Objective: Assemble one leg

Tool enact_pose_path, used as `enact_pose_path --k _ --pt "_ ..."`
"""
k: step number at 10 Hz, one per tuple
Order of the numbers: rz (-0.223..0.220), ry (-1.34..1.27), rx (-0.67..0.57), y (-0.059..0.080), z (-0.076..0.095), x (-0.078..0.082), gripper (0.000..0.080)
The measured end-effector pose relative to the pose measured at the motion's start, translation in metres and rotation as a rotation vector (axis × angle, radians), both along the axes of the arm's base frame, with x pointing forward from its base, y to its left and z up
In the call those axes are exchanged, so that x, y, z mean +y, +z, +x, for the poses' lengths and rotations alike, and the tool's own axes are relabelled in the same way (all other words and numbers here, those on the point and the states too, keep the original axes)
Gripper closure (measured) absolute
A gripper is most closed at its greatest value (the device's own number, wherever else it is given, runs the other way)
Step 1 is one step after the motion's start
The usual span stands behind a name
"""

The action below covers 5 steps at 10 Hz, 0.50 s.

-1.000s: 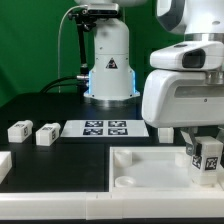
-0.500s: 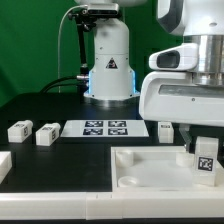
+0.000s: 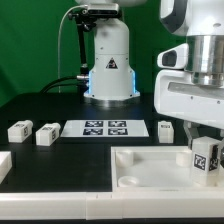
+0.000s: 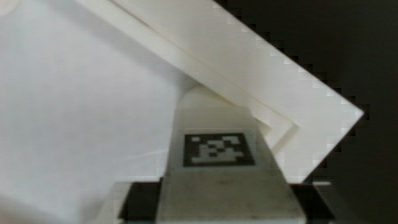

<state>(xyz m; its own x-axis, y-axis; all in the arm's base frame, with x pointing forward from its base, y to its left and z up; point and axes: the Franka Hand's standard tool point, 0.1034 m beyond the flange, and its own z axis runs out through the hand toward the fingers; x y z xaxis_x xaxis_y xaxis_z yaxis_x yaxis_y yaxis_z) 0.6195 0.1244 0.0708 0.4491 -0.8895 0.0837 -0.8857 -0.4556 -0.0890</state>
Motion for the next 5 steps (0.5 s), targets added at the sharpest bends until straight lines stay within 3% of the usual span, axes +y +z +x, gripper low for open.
enact_pose_path --k 4,5 --pt "0.009 0.018 0.000 -0.0003 0.0003 -0.0006 0.0506" --pt "-0.006 0.129 0.002 -0.0007 0.0006 -0.0021 0.0248"
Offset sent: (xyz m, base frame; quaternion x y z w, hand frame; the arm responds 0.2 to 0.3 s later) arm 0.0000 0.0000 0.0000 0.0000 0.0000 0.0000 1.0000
